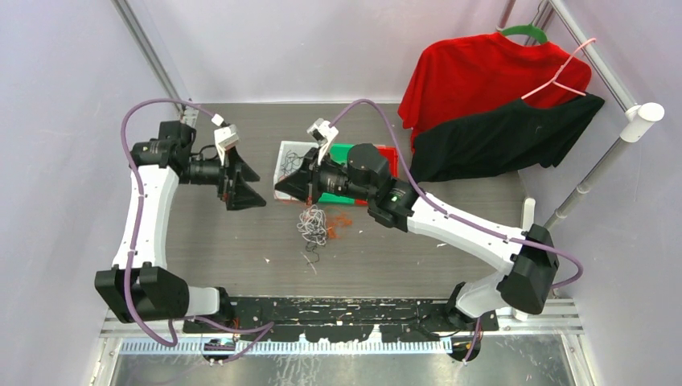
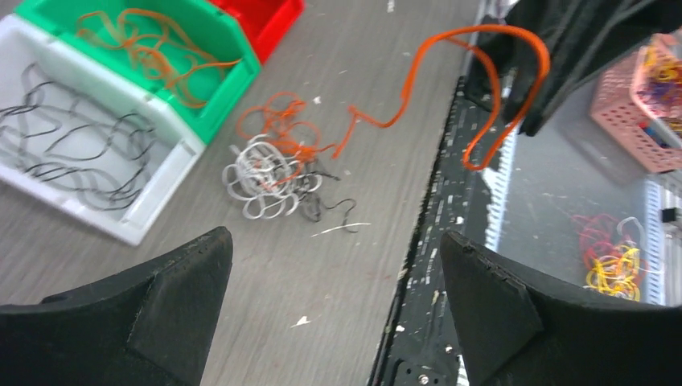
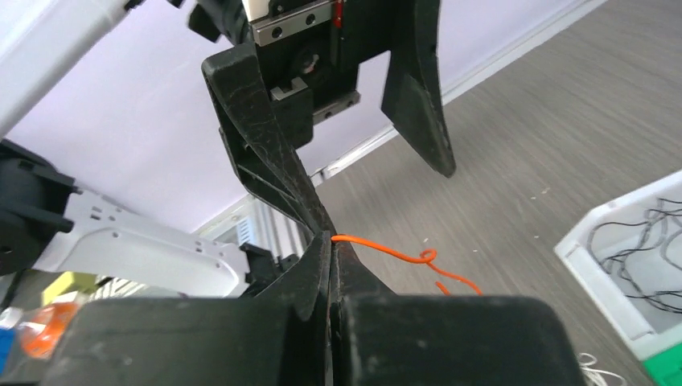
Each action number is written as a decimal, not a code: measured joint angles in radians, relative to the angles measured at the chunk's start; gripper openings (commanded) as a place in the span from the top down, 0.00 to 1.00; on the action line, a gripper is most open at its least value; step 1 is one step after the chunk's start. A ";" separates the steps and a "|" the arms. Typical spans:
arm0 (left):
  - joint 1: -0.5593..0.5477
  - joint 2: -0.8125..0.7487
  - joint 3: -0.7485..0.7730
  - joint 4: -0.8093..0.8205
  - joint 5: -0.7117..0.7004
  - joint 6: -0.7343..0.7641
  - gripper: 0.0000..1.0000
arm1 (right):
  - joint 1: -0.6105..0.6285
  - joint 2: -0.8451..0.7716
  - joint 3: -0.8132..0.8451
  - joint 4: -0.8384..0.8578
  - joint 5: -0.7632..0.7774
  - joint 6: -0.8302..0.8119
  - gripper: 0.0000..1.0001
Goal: Untangle the cables
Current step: Untie the cable.
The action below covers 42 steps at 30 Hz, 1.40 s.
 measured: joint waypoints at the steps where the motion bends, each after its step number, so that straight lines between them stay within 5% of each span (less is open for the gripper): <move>1: 0.000 -0.015 -0.031 0.009 0.040 0.003 0.01 | -0.002 0.000 -0.002 0.009 -0.019 0.012 0.99; 9: -0.075 -0.185 -0.288 0.297 0.174 -0.193 0.09 | -0.008 0.021 0.010 0.071 -0.140 0.106 0.99; 21: -0.153 -0.289 -0.460 0.891 0.087 -0.686 0.29 | -0.010 0.071 0.145 0.246 -0.212 0.234 0.99; 22: -0.161 -0.289 -0.460 0.913 0.072 -0.706 0.33 | -0.010 0.071 0.147 0.254 -0.215 0.240 0.99; 26: -0.197 -0.289 -0.460 1.001 0.025 -0.806 0.77 | -0.010 0.071 0.149 0.272 -0.219 0.253 0.97; 29: -0.220 -0.289 -0.459 1.034 0.023 -0.863 0.97 | -0.010 0.071 0.148 0.271 -0.221 0.249 0.69; 34: -0.232 -0.287 -0.419 1.041 0.002 -0.923 1.00 | -0.013 0.038 0.088 0.237 -0.216 0.181 0.33; 42: -0.232 -0.285 -0.246 1.033 -0.008 -0.959 1.00 | -0.024 -0.191 -0.226 0.129 -0.071 -0.053 0.17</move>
